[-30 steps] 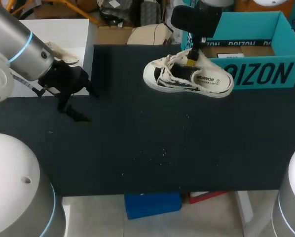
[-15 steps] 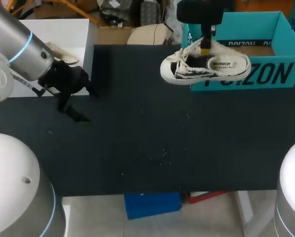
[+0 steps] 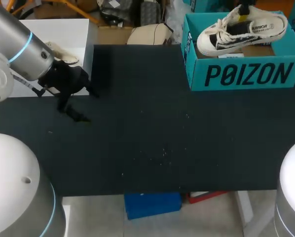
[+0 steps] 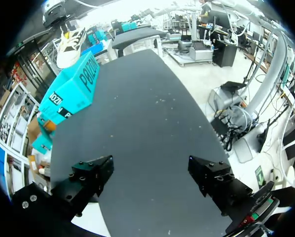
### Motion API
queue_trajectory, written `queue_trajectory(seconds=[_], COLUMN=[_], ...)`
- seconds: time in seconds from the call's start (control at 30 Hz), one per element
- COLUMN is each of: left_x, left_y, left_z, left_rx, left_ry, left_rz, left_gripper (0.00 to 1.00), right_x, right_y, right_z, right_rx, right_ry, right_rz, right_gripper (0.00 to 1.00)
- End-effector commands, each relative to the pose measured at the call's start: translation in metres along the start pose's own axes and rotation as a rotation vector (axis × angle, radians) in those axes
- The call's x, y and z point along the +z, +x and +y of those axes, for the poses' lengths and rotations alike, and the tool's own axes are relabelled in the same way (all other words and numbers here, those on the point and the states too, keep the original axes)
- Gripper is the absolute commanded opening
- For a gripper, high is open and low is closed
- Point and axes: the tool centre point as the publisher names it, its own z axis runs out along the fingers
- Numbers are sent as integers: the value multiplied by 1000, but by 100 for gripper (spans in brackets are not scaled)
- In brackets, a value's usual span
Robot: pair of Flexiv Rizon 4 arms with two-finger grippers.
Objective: Take the shoe out of the shoebox, open the shoe tongue, remove and reinsert the insole, then place the shoe into the shoebox
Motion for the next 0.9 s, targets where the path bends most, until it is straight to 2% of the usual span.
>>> queue_trajectory(seconds=[0.03, 0.2, 0.37, 0.7, 0.9], left_x=[2, 2, 2, 2, 2], left_y=[1, 1, 1, 1, 1], left_z=[0, 0, 0, 0, 0], left_rx=[1, 1, 1, 1, 1], left_ry=[-2, -2, -2, -2, -2], left_rz=[-4, -4, -4, -4, -4], left_gripper=[100, 100, 100, 100, 100], right_x=[13, 32, 51, 95, 118], right_y=[-44, -73, -90, -98, -94], right_z=[-21, -39, -49, -54, -48], right_rx=[-19, -31, -17, 39, 57], right_ry=[-17, -23, -38, -66, -88], right_rz=[57, 71, 87, 176, 215], right_gripper=[0, 0, 0, 0, 0])
